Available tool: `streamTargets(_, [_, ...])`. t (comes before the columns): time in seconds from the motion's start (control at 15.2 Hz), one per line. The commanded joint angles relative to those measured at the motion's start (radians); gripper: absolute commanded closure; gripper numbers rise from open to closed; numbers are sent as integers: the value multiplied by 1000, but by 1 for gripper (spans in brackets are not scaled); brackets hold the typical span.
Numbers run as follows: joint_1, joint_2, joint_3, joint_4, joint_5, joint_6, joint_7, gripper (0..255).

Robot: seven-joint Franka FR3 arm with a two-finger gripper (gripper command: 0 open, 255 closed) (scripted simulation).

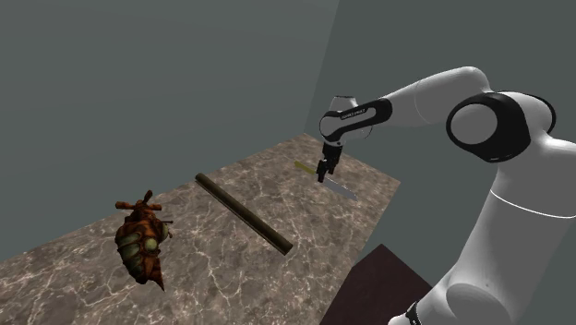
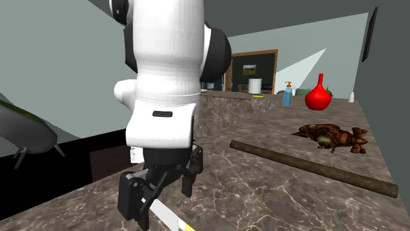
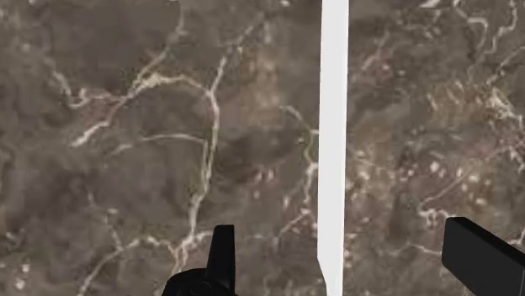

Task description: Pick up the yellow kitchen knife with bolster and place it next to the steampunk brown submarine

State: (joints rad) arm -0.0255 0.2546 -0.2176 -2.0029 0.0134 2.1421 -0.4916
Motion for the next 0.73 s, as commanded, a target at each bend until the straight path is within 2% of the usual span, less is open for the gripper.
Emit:
streamTargets(0.0, [-1, 12, 1, -12, 3, 25, -2, 0])
streamTargets(0.59, [-2, 22, 1, -22, 6, 44, -4, 0])
streamTargets(0.66, [-2, 22, 1, -22, 6, 44, -4, 255])
